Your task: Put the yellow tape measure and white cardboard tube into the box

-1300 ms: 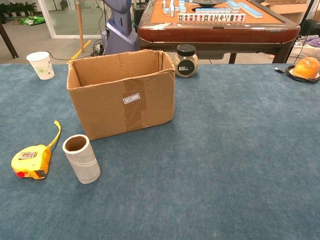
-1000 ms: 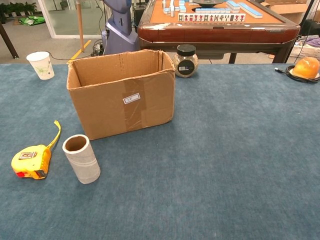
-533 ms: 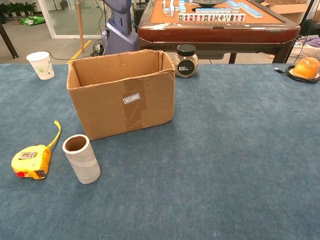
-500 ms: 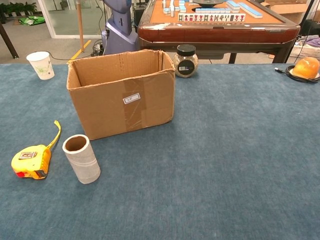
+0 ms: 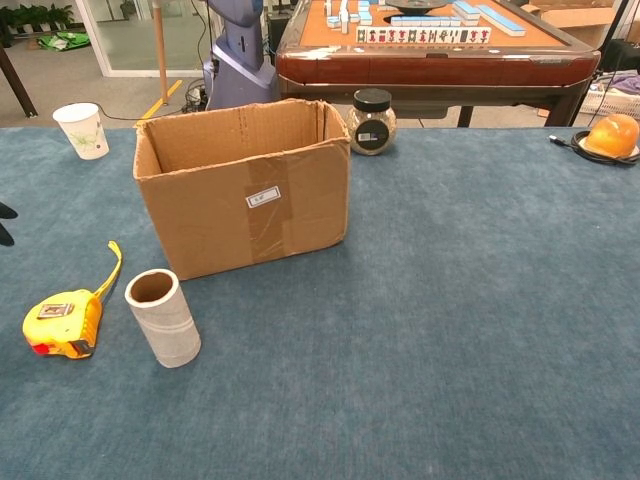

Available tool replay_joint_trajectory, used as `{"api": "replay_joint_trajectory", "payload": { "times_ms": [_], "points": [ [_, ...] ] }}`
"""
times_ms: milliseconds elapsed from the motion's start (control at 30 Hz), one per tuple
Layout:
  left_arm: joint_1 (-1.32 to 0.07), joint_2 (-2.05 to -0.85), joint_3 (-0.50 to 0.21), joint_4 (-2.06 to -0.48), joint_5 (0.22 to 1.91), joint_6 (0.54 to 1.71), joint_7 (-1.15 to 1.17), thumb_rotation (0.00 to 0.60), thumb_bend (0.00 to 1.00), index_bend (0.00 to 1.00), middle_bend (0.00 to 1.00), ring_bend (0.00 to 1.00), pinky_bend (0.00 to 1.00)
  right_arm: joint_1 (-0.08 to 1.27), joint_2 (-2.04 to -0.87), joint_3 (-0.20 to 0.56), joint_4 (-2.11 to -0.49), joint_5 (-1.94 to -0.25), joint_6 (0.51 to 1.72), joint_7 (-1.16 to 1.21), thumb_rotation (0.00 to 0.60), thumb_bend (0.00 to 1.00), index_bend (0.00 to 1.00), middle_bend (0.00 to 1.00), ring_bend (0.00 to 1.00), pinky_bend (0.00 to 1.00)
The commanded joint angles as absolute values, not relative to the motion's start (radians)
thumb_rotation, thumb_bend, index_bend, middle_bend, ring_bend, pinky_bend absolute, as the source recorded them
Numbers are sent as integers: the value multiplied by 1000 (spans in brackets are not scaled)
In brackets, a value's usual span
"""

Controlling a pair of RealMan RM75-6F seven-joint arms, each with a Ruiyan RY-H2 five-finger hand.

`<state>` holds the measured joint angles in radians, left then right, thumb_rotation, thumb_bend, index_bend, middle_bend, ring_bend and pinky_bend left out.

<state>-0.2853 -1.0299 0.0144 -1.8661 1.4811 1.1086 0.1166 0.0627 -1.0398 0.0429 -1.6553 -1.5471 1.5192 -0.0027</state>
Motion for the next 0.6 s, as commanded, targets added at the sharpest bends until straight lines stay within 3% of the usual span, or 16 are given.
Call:
{"api": "replay_joint_trajectory", "payload": {
  "times_ms": [33, 267, 600],
  "points": [
    [-312, -1035, 9, -1864, 1431, 1064, 147, 600, 194, 215, 68, 110, 293, 61, -1037, 44, -1656, -1545, 1521, -1, 600, 113, 161, 261, 191, 433],
    [-357, -1056, 6, -1850, 1316, 981, 224, 600, 193, 62, 26, 12, 150, 55, -1032, 46, -1658, -1546, 1529, 4, 600, 113, 161, 261, 191, 433],
    [-400, -1108, 4, -1832, 1183, 950, 350, 600, 193, 52, 19, 0, 53, 51, -1027, 46, -1658, -1551, 1533, 12, 600, 113, 161, 262, 191, 433]
  ]
}}
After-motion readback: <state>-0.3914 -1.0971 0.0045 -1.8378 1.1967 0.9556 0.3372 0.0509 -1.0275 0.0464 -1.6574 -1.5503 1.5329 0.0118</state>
